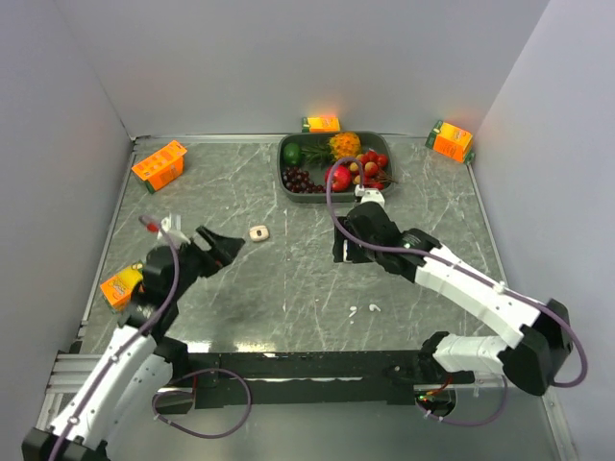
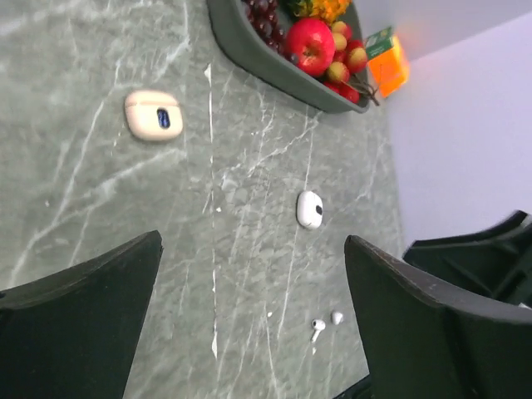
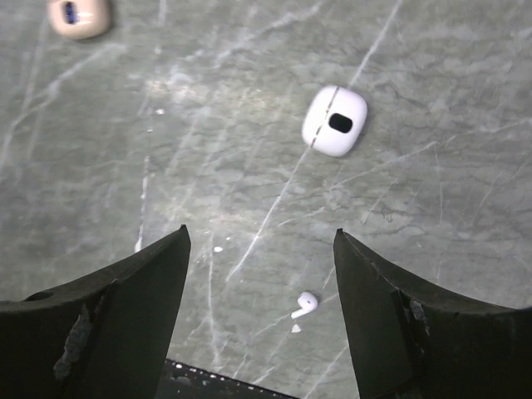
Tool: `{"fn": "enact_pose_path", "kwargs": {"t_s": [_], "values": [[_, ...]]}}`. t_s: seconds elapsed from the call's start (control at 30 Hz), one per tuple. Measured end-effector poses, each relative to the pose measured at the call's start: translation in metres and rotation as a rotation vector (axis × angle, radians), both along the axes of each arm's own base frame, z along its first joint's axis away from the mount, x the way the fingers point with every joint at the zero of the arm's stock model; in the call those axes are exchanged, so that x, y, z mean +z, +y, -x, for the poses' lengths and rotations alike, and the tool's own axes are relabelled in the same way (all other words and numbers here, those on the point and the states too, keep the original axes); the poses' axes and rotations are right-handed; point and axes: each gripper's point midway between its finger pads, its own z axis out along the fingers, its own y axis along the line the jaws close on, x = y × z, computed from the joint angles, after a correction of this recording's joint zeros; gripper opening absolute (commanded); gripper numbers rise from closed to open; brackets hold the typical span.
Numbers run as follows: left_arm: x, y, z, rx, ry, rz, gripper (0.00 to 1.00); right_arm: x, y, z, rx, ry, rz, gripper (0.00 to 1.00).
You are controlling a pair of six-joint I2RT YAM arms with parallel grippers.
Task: Insert the wireless bluetooth earbuds into the charging case
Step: Place the charging case at the center of the board, then move the charging case to the center of the board.
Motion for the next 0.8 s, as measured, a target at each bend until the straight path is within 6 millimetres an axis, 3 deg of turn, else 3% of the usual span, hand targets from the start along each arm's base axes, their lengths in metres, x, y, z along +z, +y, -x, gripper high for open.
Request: {"fn": "enact_pose_path", "kwargs": {"t_s": [0.17,0.27,0.33,0.43,0.5,0.6,0.8], "values": [[-0.068,-0.002,0.014,0.025,0.117,0.084,0.96,-0.03,-0.009,-0.012,-0.044,0.094,0.022,0.79],[-0.083,-0.012,0.01,0.008,0.219,0.023,0.96,-0.036,-0.018,-0.02,-0.086,0.118,0.005,0.79],[-0.073,-0.035,0.005,-0.041,0.241,-0.059,0.96,-0.036,-0.023,-0.023,-0.109,0.119,-0.003,0.78],[-0.026,-0.097,-0.011,-0.132,0.162,-0.151,0.96,-0.035,-0.026,-0.027,-0.123,0.117,-0.013,0.71],[0.001,-0.126,-0.02,-0.153,0.102,-0.135,0.96,-0.039,-0.028,-0.031,-0.133,0.136,-0.022,0.66],[0.004,-0.127,-0.024,-0.123,0.077,-0.113,0.96,-0.058,-0.037,-0.048,-0.184,0.19,-0.032,0.7],[-0.035,-0.106,0.006,-0.136,0.141,-0.135,0.96,-0.113,-0.04,-0.054,-0.215,0.339,0.005,0.79]]}}
